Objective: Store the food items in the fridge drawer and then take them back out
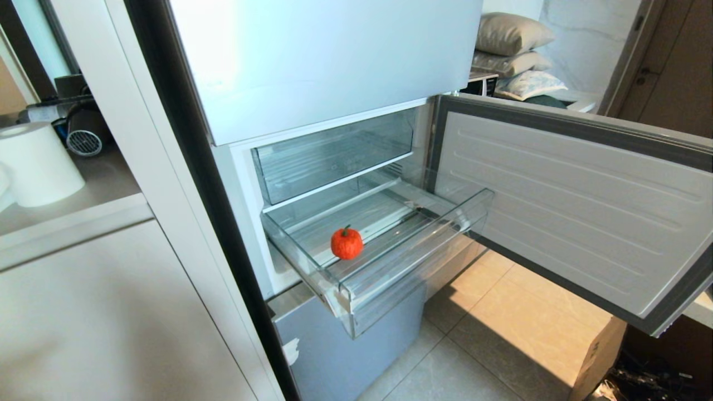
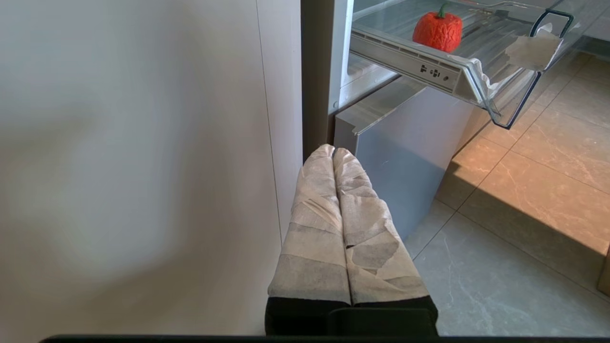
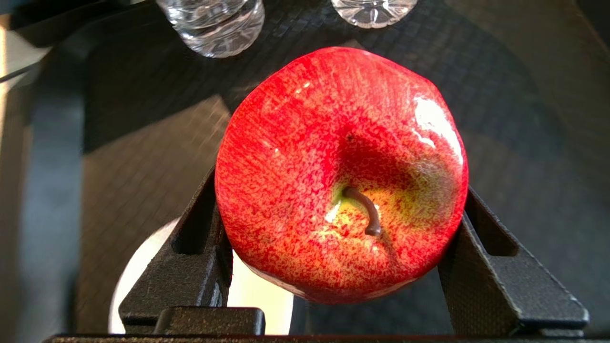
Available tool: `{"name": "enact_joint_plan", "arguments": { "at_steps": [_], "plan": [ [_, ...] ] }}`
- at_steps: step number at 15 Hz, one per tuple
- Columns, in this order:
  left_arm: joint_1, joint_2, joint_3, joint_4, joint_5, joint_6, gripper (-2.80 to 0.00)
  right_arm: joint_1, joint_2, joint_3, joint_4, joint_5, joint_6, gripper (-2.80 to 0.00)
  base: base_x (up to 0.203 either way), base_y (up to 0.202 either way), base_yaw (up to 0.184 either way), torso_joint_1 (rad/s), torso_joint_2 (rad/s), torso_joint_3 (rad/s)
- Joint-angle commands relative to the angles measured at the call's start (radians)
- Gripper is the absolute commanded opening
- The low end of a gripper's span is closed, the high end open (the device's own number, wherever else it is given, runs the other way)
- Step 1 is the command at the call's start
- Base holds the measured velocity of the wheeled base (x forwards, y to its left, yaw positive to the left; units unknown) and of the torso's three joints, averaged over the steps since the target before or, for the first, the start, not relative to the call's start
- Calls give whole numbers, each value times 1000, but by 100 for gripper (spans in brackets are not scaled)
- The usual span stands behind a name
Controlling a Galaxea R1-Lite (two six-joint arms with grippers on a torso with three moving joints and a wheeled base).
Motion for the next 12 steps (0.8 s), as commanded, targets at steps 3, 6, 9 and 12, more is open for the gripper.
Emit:
{"name": "enact_joint_plan", "arguments": {
  "at_steps": [3, 6, 9, 12],
  "plan": [
    [0, 1, 0, 0, 0, 0, -280, 0, 89, -70, 0, -1, -4, -280, 0, 0, 0, 0, 0, 0],
    [0, 1, 0, 0, 0, 0, -280, 0, 106, -92, 0, -1, 3, -280, 0, 0, 0, 0, 0, 0],
    [0, 1, 0, 0, 0, 0, -280, 15, 112, -101, 0, -6, 6, -280, 0, 0, 0, 0, 0, 0],
    [0, 1, 0, 0, 0, 0, -280, 17, 115, -101, 0, -6, 6, 0, 0, 0, 0, 0, 0, 0]
  ]
}}
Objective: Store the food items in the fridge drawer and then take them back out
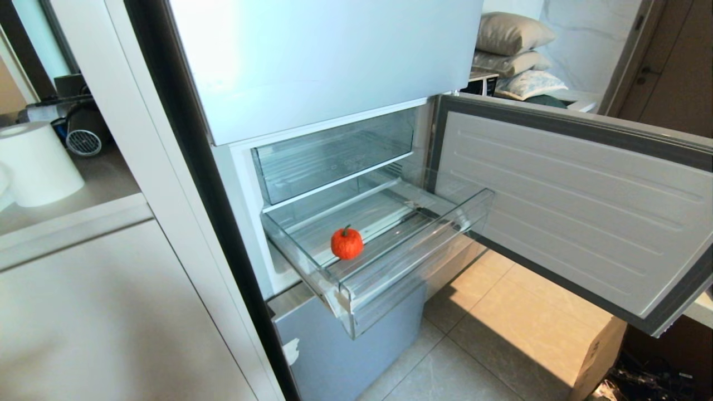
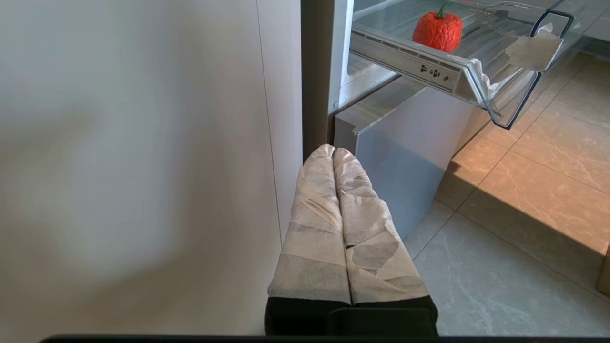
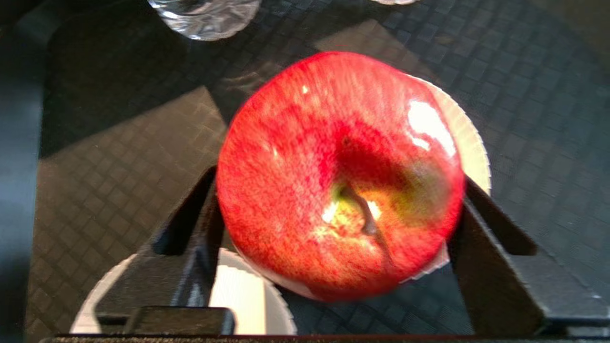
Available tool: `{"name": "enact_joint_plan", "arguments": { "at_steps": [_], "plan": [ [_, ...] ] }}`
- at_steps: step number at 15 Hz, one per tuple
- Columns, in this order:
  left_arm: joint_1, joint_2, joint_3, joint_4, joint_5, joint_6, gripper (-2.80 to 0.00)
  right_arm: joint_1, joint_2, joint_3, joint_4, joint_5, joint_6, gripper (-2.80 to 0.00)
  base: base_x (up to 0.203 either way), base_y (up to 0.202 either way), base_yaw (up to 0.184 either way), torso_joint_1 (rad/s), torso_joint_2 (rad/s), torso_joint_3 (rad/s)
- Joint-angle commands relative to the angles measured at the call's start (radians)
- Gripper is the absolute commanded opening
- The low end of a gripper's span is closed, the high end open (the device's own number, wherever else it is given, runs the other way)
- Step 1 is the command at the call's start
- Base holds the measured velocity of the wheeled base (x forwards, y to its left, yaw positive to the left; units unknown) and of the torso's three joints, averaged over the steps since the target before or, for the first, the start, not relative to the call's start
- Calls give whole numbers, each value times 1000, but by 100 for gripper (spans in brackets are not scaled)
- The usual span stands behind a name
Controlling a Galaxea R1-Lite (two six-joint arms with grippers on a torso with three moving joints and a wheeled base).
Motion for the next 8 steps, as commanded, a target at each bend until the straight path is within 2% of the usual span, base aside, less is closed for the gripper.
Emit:
{"name": "enact_joint_plan", "arguments": {
  "at_steps": [1, 8],
  "plan": [
    [0, 1, 0, 0, 0, 0, -280, 1, -2, 0, -2, 1, 0, 0, 0, 0, 0, 0, 0, 0],
    [0, 1, 0, 0, 0, 0, -280, -4, -22, 3, -2, -1, 0, 0, 0, 0, 0, 0, 0, 0]
  ]
}}
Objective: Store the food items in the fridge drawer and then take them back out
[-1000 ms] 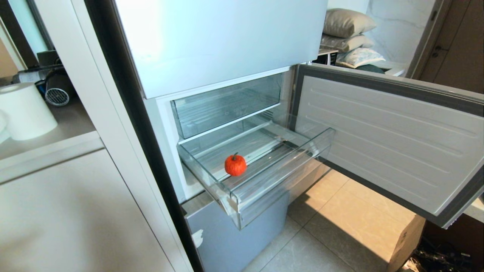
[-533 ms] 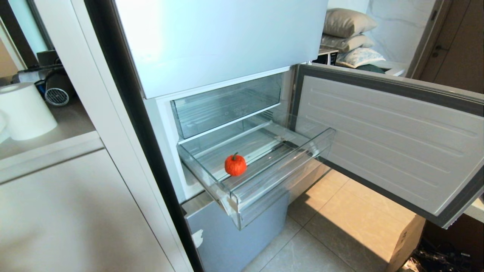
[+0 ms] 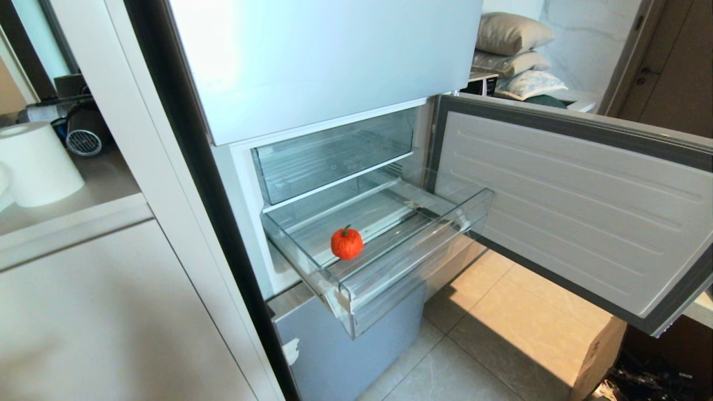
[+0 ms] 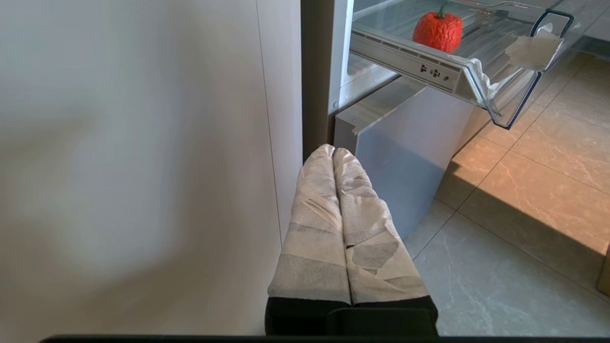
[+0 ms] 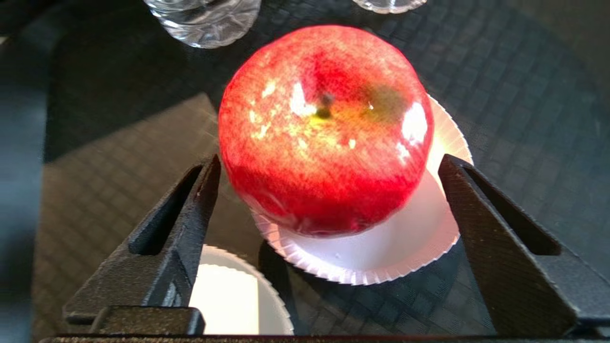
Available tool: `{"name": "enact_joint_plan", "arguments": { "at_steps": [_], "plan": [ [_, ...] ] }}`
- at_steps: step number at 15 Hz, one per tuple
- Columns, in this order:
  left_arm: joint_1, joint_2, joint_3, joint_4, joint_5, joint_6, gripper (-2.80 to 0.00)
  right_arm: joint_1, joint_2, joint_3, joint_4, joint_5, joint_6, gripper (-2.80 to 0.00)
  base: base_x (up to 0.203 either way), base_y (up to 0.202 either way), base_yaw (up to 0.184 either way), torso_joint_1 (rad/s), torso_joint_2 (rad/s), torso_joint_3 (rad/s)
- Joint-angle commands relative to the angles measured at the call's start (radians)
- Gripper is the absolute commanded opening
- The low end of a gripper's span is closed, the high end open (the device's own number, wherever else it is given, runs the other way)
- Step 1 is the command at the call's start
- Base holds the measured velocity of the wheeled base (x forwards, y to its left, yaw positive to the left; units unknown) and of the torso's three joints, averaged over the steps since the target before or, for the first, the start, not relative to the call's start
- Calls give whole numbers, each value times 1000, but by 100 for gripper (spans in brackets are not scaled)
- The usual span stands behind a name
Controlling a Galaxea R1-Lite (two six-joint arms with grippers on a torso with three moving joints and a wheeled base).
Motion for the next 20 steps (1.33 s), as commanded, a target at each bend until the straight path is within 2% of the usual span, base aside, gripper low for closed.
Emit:
{"name": "enact_joint_plan", "arguments": {
  "at_steps": [1, 4, 8, 9, 13, 18, 20],
  "plan": [
    [0, 1, 0, 0, 0, 0, -280, -1, -22, 6, -2, 1, 0, 0, 0, 0, 0, 0, 0, 0],
    [0, 1, 0, 0, 0, 0, -280, 0, -102, 56, 10, 10, -1, 0, 0, 0, 0, 0, 0, 0],
    [0, 1, 0, 0, 0, 0, -280, 0, -358, 204, 46, 12, 0, 0, 0, 0, 0, 0, 0, 0],
    [0, 1, 0, 0, 0, 0, -280, 0, -434, 257, 49, 14, 0, -280, 0, 0, 0, 0, 0, 0],
    [0, 1, 0, 0, 0, 0, -280, 2, -762, 474, 49, 24, 12, -280, 0, 0, 0, 0, 0, 0],
    [0, 1, 0, 0, 0, 0, -280, 48, -1223, 737, 50, 43, 16, -280, 0, 0, 0, 0, 0, 0],
    [0, 1, 0, 0, 0, 0, -280, 145, -1376, 858, 52, 76, 9, -280, 0, 0, 0, 0, 0, 0]
  ]
}}
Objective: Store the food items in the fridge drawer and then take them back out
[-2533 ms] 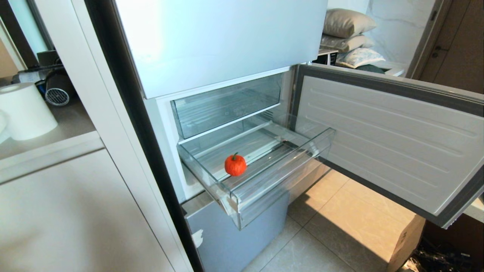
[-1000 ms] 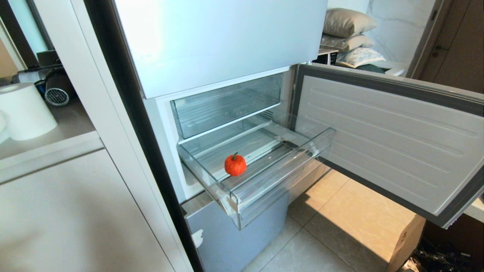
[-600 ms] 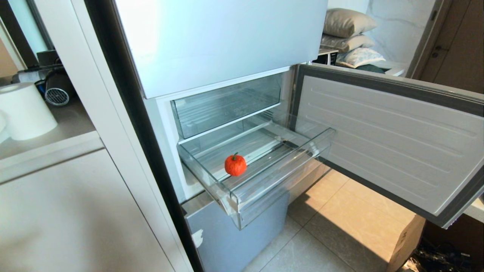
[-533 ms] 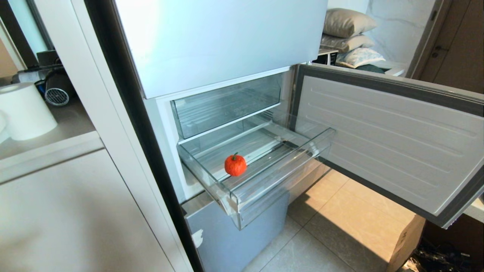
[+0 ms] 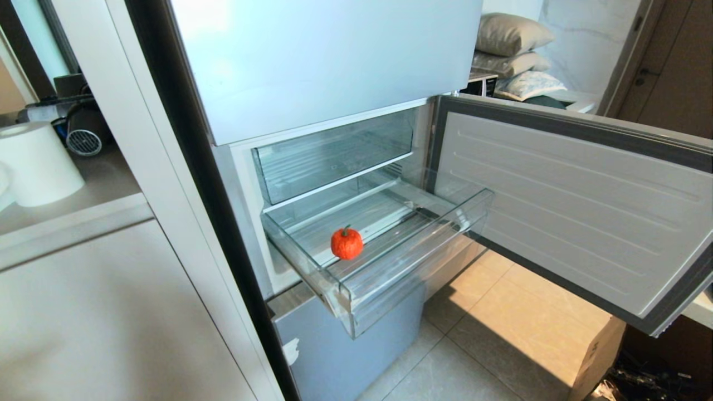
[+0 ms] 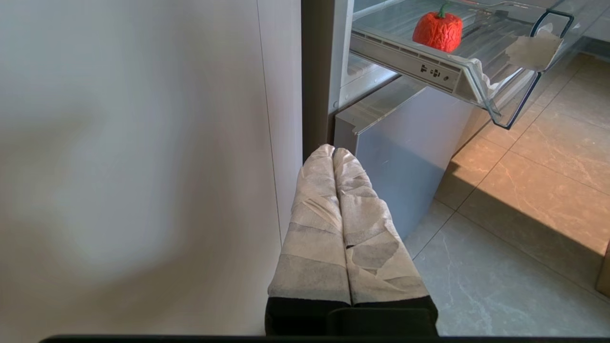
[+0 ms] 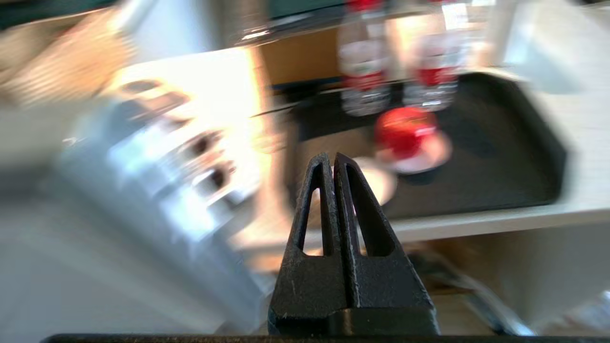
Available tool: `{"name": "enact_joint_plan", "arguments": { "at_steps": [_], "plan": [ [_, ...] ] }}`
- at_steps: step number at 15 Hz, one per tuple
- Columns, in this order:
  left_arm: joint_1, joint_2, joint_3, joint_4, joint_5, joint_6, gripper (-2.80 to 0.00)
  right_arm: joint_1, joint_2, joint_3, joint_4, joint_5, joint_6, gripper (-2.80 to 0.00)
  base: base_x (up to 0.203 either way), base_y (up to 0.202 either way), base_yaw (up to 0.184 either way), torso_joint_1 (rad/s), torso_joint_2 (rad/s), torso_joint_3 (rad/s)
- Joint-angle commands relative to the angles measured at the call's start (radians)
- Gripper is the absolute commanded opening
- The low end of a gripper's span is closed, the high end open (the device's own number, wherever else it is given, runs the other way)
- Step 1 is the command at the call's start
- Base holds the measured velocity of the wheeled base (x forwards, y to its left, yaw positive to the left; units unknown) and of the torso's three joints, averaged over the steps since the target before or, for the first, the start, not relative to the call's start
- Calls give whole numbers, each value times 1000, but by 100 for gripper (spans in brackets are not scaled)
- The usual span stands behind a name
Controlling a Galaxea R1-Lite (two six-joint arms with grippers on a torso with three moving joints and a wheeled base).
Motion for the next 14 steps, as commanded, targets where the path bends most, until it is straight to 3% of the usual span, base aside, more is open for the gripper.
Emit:
{"name": "enact_joint_plan", "arguments": {
  "at_steps": [1, 4, 6, 9, 11, 14],
  "plan": [
    [0, 1, 0, 0, 0, -1, -280, 148, -209, 116, 0, 11, -4, -280, 0, 0, 0, 0, 0, 0],
    [0, 1, 0, 0, 0, -1, -280, 574, -406, 385, 0, 10, -42, -280, 0, 0, 0, 0, 0, 0],
    [0, 1, 0, 0, 0, -1, -280, 756, -613, 618, -3, -3, -124, -280, 0, 0, 0, 0, 0, 0],
    [0, 1, 0, 0, 0, -1, -280, 862, -887, 795, 46, -21, -205, -280, 0, 0, 0, 0, 0, 0],
    [0, 1, 0, 0, 0, -1, -280, 892, -963, 838, 197, -42, -221, -280, 0, 0, 0, 0, 0, 0],
    [0, 1, 0, 0, 0, -1, -280, 934, -1045, 848, 256, -94, -259, -280, 0, 0, 0, 0, 0, 0]
  ]
}}
